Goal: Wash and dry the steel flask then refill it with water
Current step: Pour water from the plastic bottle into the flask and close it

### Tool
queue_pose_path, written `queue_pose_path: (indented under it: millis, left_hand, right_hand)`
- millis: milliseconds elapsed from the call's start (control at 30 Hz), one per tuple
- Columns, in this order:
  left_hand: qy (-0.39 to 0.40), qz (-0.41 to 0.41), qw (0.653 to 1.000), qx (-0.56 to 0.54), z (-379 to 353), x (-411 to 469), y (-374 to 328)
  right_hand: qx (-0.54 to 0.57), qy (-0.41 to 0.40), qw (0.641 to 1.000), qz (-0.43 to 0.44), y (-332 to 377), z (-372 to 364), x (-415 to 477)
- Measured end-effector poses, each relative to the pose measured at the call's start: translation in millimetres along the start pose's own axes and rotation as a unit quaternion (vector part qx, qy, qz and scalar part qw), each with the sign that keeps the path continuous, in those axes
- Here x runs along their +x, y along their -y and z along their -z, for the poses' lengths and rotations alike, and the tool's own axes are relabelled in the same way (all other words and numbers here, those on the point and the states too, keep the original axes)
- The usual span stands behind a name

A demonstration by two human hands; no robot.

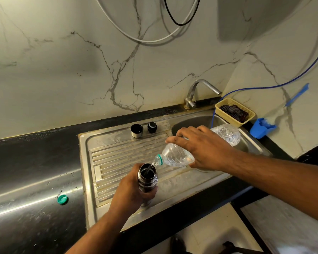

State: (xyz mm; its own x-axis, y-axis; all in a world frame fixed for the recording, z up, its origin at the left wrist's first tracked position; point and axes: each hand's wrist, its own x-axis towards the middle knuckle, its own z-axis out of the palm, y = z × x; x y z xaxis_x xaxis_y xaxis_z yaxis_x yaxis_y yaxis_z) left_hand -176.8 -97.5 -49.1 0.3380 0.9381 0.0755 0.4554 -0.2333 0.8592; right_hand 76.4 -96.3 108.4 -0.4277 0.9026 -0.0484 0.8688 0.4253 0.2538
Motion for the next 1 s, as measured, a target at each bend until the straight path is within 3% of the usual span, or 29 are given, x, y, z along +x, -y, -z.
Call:
queue_pose_path:
  millis: [1000]
  left_hand:
    - [0.007,-0.015,1.0,0.005,0.6,2.3,2.9]
  right_hand:
    - [0.005,0.006,1.0,-0.003,3.6,-0.5,2.7]
